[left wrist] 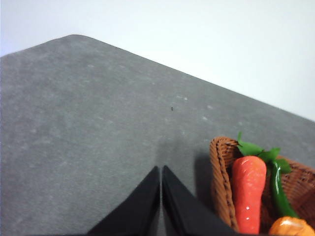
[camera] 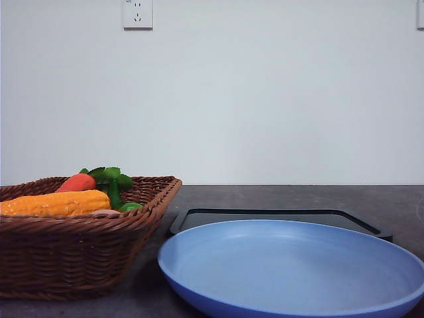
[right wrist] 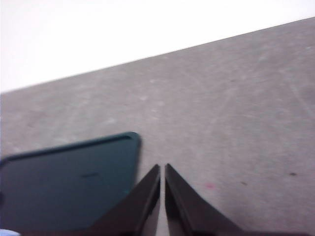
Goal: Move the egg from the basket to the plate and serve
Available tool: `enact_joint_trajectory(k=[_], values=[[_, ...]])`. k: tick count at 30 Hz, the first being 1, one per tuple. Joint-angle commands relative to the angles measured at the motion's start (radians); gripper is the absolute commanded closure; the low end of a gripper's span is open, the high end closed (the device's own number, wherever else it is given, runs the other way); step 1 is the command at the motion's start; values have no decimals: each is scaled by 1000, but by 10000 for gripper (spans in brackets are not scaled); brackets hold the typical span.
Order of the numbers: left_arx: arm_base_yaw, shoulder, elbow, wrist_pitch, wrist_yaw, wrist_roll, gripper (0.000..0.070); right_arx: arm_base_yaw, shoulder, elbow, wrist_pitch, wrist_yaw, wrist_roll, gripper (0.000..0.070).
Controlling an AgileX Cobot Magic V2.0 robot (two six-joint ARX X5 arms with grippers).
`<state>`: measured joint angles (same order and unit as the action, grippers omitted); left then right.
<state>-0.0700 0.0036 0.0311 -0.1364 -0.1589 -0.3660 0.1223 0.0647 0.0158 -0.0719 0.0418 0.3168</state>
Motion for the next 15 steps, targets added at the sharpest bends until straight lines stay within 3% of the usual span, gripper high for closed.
enact_joint_trajectory(k=[1,9,15], values=[[1,-1,-25,10,3,-41,700,0,-2,-1,29,-24,46,700],[1,4,2,-12,185,-44,700,0,-2,15,73,-123,71,700],[0,91,123,-120,238,-47,700,0,23,144,-88,-120,95,700]])
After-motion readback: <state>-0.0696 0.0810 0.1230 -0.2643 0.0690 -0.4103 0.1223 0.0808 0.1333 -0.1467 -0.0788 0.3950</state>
